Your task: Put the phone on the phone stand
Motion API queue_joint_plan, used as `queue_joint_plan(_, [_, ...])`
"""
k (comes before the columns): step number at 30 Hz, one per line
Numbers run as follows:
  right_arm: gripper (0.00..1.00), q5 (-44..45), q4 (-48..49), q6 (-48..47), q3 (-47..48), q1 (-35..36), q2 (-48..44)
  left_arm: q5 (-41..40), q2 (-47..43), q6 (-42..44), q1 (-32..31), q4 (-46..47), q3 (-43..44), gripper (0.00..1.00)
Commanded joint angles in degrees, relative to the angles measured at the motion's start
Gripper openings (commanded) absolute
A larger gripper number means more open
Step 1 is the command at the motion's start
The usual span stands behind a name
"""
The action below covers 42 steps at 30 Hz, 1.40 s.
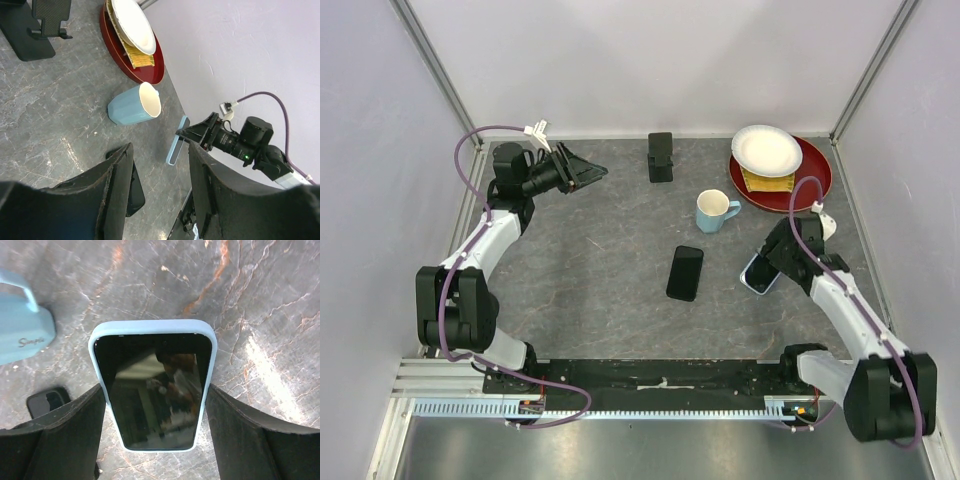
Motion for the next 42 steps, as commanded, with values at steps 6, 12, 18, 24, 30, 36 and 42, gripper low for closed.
queue_joint_plan(6, [0.00,0.4,17.9,-9.4,-6.6,0.1,-17.3,1.6,-1.2,-1.5,0.3,2.6,-0.2,0.55])
queue_joint_plan(12, [0.00,-8.7,29.6,-13.8,-8.4,1.3,-20.1,1.8,-0.8,-1.7,1.0,2.6,-0.1,0.55])
queue_joint_plan(18, [0.00,-11.2,38.3,-17.7,-5.3,7.8,-20.6,2.3,-0.8,-4.1,2.5,4.8,-0.9,0.55])
queue_joint_plan(24, [0.00,-8.8,44.8,-17.9,3.7,10.7,-11.6,2.3,-1.2,-4.4,2.7,5.7,-1.4,0.55])
queue_joint_plan(30, [0.00,-4.8,46.7,-16.0,19.7,14.6,6.3,2.1,-0.4,-4.3,2.6,5.7,-1.6,0.55])
queue_joint_plan(36, [0.00,-2.6,48.1,-17.9,35.9,18.3,26.2,2.3,0.0,-4.3,2.8,5.7,-1.4,0.55])
queue_joint_plan(42, [0.00,-2.4,49.7,-21.8,48.2,19.8,41.5,2.3,-0.1,-4.9,2.9,6.3,-1.7,0.55])
